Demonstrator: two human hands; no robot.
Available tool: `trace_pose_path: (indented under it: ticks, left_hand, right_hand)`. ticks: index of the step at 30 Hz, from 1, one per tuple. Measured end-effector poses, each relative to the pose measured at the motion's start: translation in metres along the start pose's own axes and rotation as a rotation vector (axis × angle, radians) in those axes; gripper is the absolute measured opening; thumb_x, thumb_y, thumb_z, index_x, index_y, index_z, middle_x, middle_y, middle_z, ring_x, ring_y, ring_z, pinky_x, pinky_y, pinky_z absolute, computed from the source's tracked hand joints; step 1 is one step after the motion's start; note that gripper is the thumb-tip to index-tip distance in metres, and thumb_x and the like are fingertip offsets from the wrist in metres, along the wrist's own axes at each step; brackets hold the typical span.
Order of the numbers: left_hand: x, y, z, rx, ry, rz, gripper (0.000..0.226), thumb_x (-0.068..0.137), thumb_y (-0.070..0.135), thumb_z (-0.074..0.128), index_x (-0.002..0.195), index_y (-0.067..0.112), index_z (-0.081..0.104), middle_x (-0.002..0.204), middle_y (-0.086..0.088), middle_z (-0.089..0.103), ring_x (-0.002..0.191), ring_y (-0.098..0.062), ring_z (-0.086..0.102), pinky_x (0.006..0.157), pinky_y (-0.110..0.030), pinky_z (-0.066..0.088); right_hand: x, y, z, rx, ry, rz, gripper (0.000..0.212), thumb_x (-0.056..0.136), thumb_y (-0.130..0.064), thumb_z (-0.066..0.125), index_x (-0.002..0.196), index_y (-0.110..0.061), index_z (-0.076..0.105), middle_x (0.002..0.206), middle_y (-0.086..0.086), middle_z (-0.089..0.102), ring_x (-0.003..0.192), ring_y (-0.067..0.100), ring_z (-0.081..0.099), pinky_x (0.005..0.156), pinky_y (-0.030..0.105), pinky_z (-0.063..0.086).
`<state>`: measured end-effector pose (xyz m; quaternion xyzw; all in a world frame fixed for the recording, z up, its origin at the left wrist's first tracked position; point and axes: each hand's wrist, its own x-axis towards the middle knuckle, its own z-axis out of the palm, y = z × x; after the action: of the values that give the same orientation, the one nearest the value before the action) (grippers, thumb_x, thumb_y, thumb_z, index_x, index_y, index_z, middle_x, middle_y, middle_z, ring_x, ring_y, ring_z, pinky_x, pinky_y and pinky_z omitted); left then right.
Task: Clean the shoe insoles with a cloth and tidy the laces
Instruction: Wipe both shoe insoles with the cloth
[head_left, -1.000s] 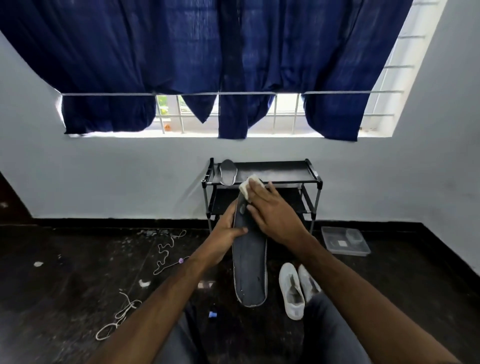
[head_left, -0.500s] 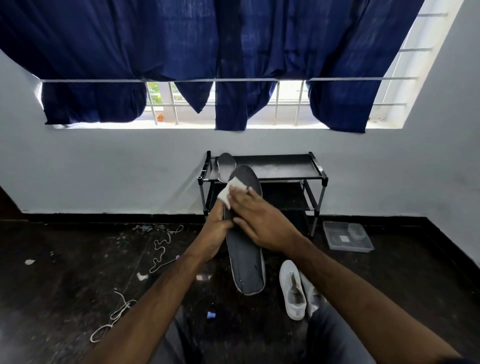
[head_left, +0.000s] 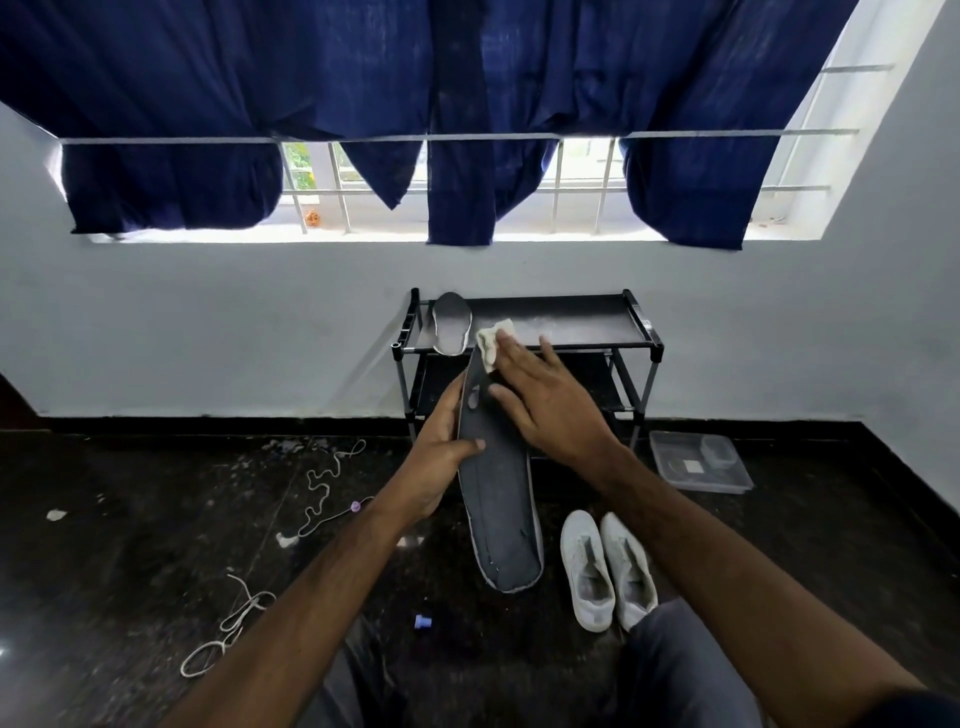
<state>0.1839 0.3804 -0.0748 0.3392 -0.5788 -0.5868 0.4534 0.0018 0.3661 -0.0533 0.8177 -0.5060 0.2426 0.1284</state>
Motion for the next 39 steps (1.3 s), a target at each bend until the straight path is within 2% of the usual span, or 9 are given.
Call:
trace_pose_path:
  ticks: [6, 10, 15, 20, 25, 28, 31, 36, 39]
  left_hand:
    - [0.007, 0.002, -0.008, -0.027, 0.009, 0.017, 0.089, 0.081, -0.030, 0.043, 0.151, 0.024, 0.036, 0.144, 0.008, 0.056, 0.135, -0.012, 0.052, 0.092, -0.023, 0.052]
    - [0.011, 0.002, -0.006, -0.012, -0.052, 0.029, 0.092, 0.081, -0.030, 0.045, 0.148, 0.033, 0.038, 0.148, 0.005, 0.052, 0.132, -0.012, 0.054, 0.096, -0.031, 0.053]
    - [0.021, -0.021, -0.014, -0.072, 0.012, -0.001, 0.085, 0.079, -0.028, 0.043, 0.147, 0.022, 0.043, 0.143, 0.006, 0.058, 0.132, -0.011, 0.055, 0.098, -0.024, 0.050]
    - [0.033, -0.065, -0.019, -0.113, 0.057, -0.114, 0.078, 0.080, -0.025, 0.041, 0.132, 0.030, 0.056, 0.136, 0.002, 0.064, 0.123, -0.012, 0.061, 0.091, -0.023, 0.052]
    - [0.039, -0.122, -0.024, -0.398, 0.111, -0.358, 0.035, 0.104, 0.023, 0.044, 0.136, 0.021, 0.060, 0.137, -0.012, 0.063, 0.123, -0.023, 0.062, 0.103, -0.037, 0.048]
    - [0.037, -0.148, -0.023, -0.440, 0.091, -0.560, 0.052, 0.099, 0.055, 0.045, 0.130, 0.019, 0.067, 0.127, -0.015, 0.068, 0.115, -0.024, 0.066, 0.102, -0.041, 0.048]
    - [0.039, -0.163, -0.021, -0.446, 0.077, -0.616, 0.059, 0.100, 0.060, 0.039, 0.131, 0.019, 0.066, 0.129, -0.017, 0.067, 0.120, -0.027, 0.064, 0.103, -0.042, 0.049]
    - [0.048, -0.175, -0.026, -0.563, 0.106, -0.604, 0.059, 0.104, 0.054, 0.034, 0.139, 0.013, 0.058, 0.134, -0.016, 0.064, 0.124, -0.023, 0.062, 0.106, -0.036, 0.048]
    - [0.049, -0.179, -0.029, -0.589, 0.049, -0.602, 0.057, 0.103, 0.052, 0.035, 0.139, 0.014, 0.058, 0.136, -0.017, 0.063, 0.121, -0.026, 0.063, 0.110, -0.046, 0.044]
  right_hand:
    - [-0.020, -0.009, 0.011, -0.036, -0.082, -0.263, 0.065, 0.108, -0.048, 0.032, 0.159, -0.007, 0.031, 0.167, 0.012, 0.024, 0.157, 0.018, 0.019, 0.130, 0.042, 0.008]
    - [-0.008, 0.003, 0.010, 0.037, 0.009, 0.005, 0.064, 0.108, -0.048, 0.026, 0.159, -0.009, 0.031, 0.168, 0.008, 0.024, 0.157, 0.016, 0.019, 0.128, 0.048, 0.015]
    - [-0.022, -0.006, 0.040, 0.091, -0.026, -0.146, 0.060, 0.108, -0.043, 0.036, 0.156, -0.007, 0.037, 0.166, 0.010, 0.030, 0.156, 0.019, 0.023, 0.130, 0.040, 0.011]
    - [-0.036, 0.013, 0.092, 0.207, -0.006, 0.118, 0.055, 0.107, -0.039, 0.038, 0.151, -0.007, 0.046, 0.161, 0.011, 0.040, 0.151, 0.021, 0.036, 0.129, 0.039, 0.014]
    - [-0.058, 0.008, 0.141, 0.332, -0.009, 0.117, 0.048, 0.103, -0.031, 0.057, 0.146, -0.011, 0.053, 0.146, 0.003, 0.055, 0.138, 0.019, 0.049, 0.121, 0.041, 0.035]
    - [-0.064, 0.008, 0.163, 0.355, 0.009, 0.245, 0.050, 0.099, -0.039, 0.063, 0.143, -0.017, 0.056, 0.134, -0.003, 0.058, 0.124, 0.014, 0.052, 0.105, 0.030, 0.047]
    - [-0.068, 0.007, 0.181, 0.360, 0.035, 0.282, 0.048, 0.097, -0.042, 0.065, 0.139, -0.019, 0.061, 0.126, -0.003, 0.062, 0.116, 0.015, 0.055, 0.100, 0.026, 0.048]
    - [-0.061, 0.010, 0.198, 0.363, 0.093, 0.172, 0.020, 0.095, -0.020, 0.069, 0.114, -0.013, 0.074, 0.115, 0.000, 0.069, 0.109, 0.019, 0.063, 0.093, 0.034, 0.053]
    - [-0.057, 0.029, 0.197, 0.316, 0.105, 0.161, 0.019, 0.092, -0.011, 0.071, 0.110, -0.011, 0.077, 0.115, 0.003, 0.073, 0.109, 0.022, 0.067, 0.094, 0.037, 0.055]
